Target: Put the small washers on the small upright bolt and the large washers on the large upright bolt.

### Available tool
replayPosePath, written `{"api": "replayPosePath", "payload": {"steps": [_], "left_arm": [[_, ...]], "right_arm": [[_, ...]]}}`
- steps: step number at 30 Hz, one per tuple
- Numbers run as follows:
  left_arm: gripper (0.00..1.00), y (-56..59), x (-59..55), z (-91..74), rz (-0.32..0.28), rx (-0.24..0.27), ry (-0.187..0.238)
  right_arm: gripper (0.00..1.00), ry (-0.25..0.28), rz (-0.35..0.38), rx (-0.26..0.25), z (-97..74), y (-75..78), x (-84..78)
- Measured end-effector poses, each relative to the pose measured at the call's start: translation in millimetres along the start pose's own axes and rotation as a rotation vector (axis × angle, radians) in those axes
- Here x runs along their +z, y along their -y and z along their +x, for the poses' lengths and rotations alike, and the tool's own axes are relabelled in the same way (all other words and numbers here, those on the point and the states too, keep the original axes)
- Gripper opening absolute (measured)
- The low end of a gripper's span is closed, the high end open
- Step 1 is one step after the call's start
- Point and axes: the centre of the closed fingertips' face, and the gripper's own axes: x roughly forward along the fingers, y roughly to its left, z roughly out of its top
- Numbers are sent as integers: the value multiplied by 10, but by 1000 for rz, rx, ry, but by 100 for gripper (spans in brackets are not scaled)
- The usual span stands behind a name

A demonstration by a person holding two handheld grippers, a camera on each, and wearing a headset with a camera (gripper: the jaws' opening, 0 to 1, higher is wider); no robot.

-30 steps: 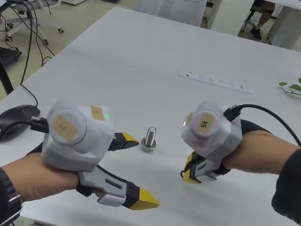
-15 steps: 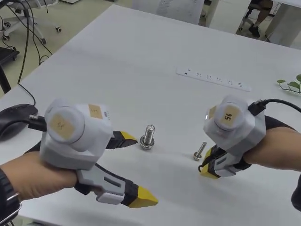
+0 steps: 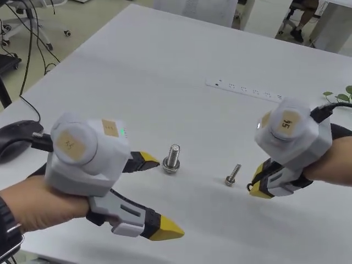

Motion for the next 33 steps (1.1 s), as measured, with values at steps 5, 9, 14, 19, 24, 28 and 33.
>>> {"api": "replayPosePath", "payload": {"steps": [5,9,14,19,24,28,33], "left_arm": [[79,-2,3,1,0,0,1],[79,1,4,-4,2,1,2],[79,2,-1,-17,-2,3,3],[79,4,-7,-23,-2,3,0],[79,4,-14,-31,-5,5,-2],[79,-7,-20,-31,-7,5,-3],[79,-16,-19,-30,-10,5,-1]], "right_arm": [[13,21,-2,-17,-78,69,69],[13,25,-10,-30,-123,108,137],[13,26,-28,-39,-151,137,216],[13,25,-44,-47,-157,203,292],[13,20,-62,-44,-132,223,345],[13,17,-71,-38,-99,238,367],[13,4,-73,-29,-56,248,343]]}}
